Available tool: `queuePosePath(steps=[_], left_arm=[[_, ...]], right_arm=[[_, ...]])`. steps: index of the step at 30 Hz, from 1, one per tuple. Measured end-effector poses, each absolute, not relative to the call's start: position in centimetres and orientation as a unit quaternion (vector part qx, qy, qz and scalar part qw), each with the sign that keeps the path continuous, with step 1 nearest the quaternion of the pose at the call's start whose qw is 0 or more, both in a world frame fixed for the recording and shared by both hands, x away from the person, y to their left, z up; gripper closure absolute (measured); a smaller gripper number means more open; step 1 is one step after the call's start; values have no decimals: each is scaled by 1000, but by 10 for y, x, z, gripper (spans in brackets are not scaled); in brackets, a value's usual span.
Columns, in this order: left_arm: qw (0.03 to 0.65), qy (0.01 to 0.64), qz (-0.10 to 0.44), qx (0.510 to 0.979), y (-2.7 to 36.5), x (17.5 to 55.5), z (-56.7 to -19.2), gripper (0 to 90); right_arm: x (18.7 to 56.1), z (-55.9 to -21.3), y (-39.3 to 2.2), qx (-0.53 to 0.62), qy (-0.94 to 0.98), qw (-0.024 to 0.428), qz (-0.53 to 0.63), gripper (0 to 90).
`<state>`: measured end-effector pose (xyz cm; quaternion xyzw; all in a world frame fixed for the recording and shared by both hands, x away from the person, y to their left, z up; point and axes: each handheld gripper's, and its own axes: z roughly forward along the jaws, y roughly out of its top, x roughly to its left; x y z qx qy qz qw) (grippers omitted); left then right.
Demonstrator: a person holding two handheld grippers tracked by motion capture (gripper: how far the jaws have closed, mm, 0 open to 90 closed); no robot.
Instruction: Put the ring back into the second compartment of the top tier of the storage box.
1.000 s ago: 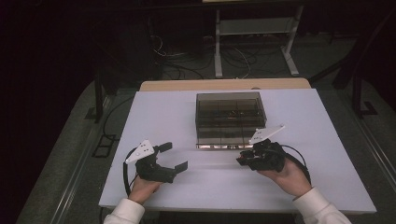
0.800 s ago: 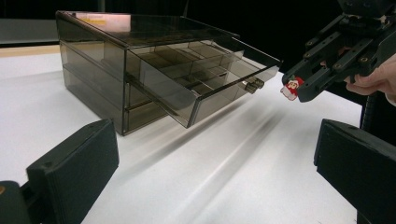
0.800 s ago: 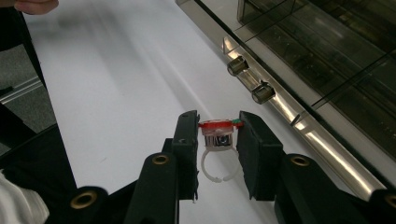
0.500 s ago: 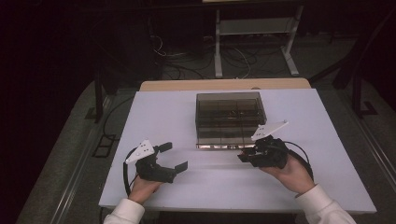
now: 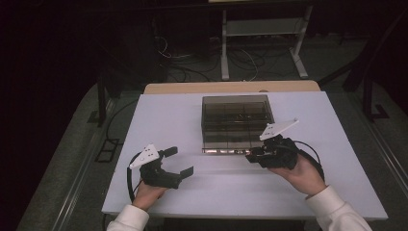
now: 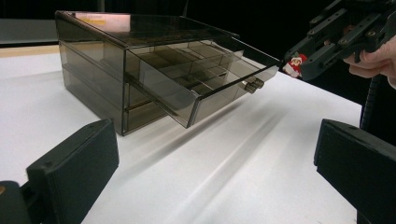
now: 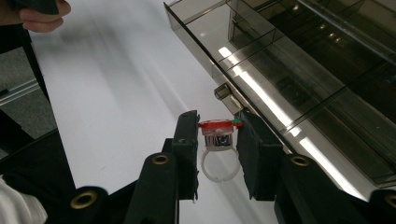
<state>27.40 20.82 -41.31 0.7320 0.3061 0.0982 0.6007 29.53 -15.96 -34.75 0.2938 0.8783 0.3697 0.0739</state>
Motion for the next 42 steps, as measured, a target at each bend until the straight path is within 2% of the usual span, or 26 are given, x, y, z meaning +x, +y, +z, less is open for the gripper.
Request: queuePosePath(steps=[42], left_arm=[[602, 308, 98, 730, 209, 274, -413, 0]], right_arm=[[329, -325, -149, 290, 881, 83, 365, 684]])
